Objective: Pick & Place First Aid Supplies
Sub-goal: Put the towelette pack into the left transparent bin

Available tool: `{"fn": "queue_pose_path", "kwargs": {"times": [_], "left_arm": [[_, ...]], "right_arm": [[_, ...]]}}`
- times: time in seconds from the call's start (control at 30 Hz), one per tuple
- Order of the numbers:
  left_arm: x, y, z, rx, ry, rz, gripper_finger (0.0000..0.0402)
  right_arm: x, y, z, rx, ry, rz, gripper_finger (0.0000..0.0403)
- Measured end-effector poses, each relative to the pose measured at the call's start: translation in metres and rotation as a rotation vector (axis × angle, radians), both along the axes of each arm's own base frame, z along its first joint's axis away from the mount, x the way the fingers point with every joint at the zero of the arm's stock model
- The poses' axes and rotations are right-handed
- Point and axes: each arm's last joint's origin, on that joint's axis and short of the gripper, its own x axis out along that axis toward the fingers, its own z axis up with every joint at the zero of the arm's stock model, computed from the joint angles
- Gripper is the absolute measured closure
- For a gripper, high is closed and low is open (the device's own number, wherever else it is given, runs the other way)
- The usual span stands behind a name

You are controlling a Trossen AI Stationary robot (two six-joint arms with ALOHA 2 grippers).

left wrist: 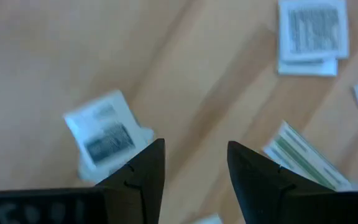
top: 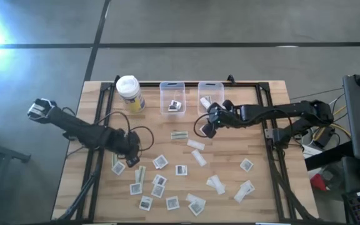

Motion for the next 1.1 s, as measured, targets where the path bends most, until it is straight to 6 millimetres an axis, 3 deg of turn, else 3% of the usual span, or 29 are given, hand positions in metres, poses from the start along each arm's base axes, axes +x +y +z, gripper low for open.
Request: {"fn": "queue_pose_path", "kwargs": {"times": [0.57,0.8,1.1], "left_arm": [[-0.032,-0.04,-0.003,-0.192,0.139,0.328,0.0236],[-0.04,-0.044,-0.017,-0.218,0.152,0.469,0.0236],[-0.039,-0.046,-0.027,-0.231,0.15,0.495,0.0236]], "right_arm": [[0.001,0.0,-0.001,-0.001,-0.009,0.0,0.0329],[0.001,0.0,-0.001,-0.001,-0.009,0.0,0.0326],[0.001,0.0,-0.001,-0.001,-0.009,0.001,0.0326]]}}
